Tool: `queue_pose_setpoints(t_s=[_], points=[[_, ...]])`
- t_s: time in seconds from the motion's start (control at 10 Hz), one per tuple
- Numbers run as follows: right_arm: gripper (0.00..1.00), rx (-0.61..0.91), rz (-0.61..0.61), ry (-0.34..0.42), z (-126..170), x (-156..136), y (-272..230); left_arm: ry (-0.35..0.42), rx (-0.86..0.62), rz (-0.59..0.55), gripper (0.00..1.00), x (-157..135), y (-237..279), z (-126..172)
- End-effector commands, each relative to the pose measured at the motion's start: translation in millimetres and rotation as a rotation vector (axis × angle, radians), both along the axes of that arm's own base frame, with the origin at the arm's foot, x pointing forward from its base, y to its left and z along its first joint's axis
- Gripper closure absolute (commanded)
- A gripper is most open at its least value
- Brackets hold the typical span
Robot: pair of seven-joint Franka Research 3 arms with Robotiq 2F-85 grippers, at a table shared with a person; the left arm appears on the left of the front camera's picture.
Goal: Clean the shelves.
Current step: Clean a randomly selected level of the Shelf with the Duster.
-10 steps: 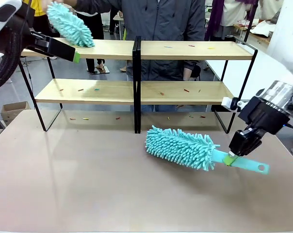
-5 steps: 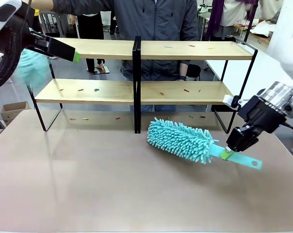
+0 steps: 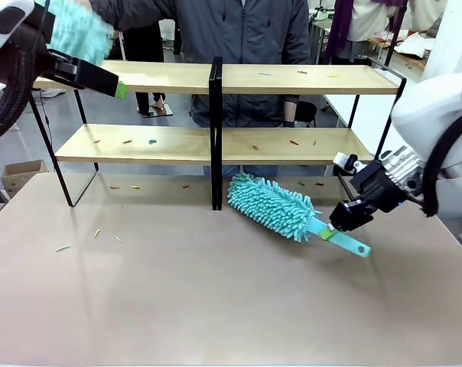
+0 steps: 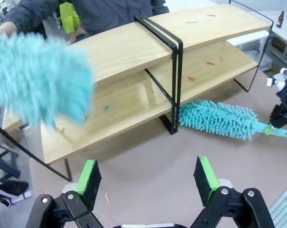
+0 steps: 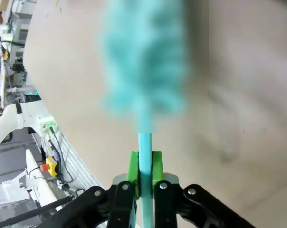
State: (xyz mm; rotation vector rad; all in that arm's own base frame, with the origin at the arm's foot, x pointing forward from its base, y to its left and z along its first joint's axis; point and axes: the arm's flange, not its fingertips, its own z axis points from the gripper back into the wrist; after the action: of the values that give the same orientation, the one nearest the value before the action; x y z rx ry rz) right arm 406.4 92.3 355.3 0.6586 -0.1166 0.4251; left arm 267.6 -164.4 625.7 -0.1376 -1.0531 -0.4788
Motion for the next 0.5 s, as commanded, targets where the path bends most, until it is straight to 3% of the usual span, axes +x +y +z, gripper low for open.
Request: queue_pose_setpoints(t_s=[0.0, 0.4], points=[[0.88, 0.018, -0.001, -0.009, -17.1, 24.7, 13.5, -0.007, -0.003, -0.002, 0.00, -0.7, 1.0, -3.1], [0.88, -0.057, -0.235, -0.007, -11.2, 21.6, 0.6, -0.007, -0.003, -0.002, 0.00, -0.7, 1.0, -3.1]])
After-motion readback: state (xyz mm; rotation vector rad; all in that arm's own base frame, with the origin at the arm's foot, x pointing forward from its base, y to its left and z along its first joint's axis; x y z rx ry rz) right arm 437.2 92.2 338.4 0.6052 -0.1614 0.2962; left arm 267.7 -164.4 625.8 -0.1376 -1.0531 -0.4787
